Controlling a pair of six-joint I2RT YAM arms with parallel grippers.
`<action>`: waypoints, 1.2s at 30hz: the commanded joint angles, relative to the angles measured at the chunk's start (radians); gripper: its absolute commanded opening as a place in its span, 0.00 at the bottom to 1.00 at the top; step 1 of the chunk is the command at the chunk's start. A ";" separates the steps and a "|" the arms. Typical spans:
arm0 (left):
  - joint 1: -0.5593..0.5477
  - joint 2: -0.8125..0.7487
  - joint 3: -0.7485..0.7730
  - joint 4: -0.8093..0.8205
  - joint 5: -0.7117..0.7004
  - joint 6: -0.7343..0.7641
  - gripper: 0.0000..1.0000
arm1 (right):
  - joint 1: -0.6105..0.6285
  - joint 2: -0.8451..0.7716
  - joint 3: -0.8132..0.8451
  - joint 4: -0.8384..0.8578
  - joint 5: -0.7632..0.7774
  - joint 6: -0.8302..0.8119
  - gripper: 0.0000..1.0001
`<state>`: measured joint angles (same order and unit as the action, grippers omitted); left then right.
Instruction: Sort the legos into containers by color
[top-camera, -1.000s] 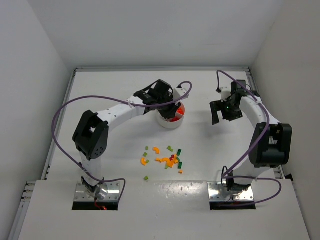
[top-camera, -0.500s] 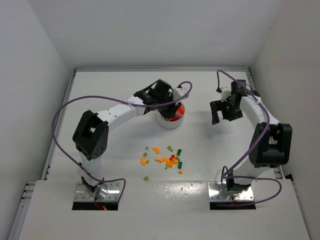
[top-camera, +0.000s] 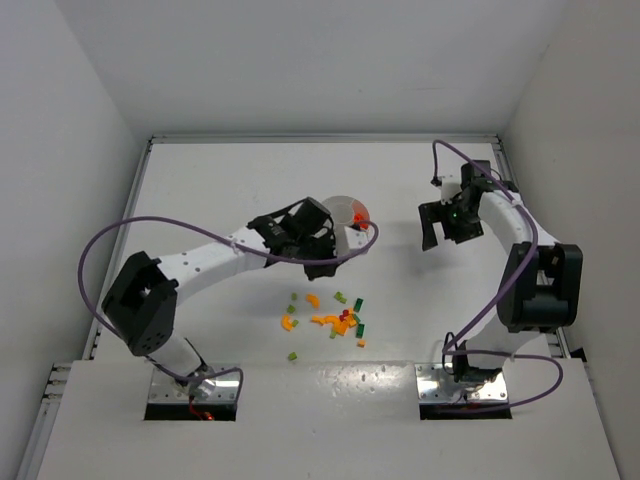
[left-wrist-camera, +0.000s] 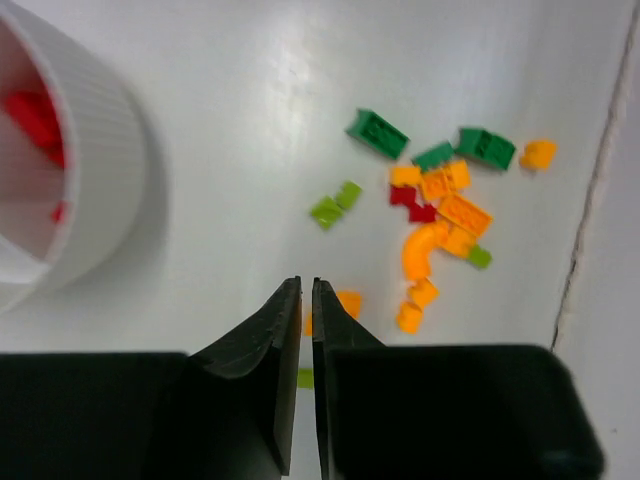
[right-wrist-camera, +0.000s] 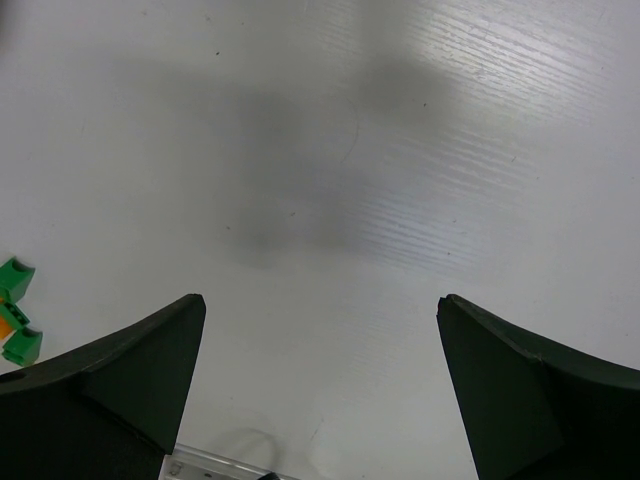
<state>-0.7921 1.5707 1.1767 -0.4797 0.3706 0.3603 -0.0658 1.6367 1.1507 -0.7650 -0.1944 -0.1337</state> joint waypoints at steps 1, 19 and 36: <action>-0.041 -0.003 -0.063 -0.017 0.039 0.078 0.15 | 0.001 0.009 0.032 0.007 -0.034 -0.001 1.00; -0.177 0.140 -0.160 0.150 -0.015 -0.001 0.24 | 0.001 -0.060 -0.049 0.016 -0.034 -0.001 1.00; -0.216 0.216 -0.117 0.168 -0.039 -0.029 0.34 | 0.001 -0.097 -0.077 0.026 -0.043 -0.001 1.00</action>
<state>-0.9894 1.7771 1.0317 -0.3344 0.3279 0.3450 -0.0658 1.5745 1.0836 -0.7601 -0.2192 -0.1337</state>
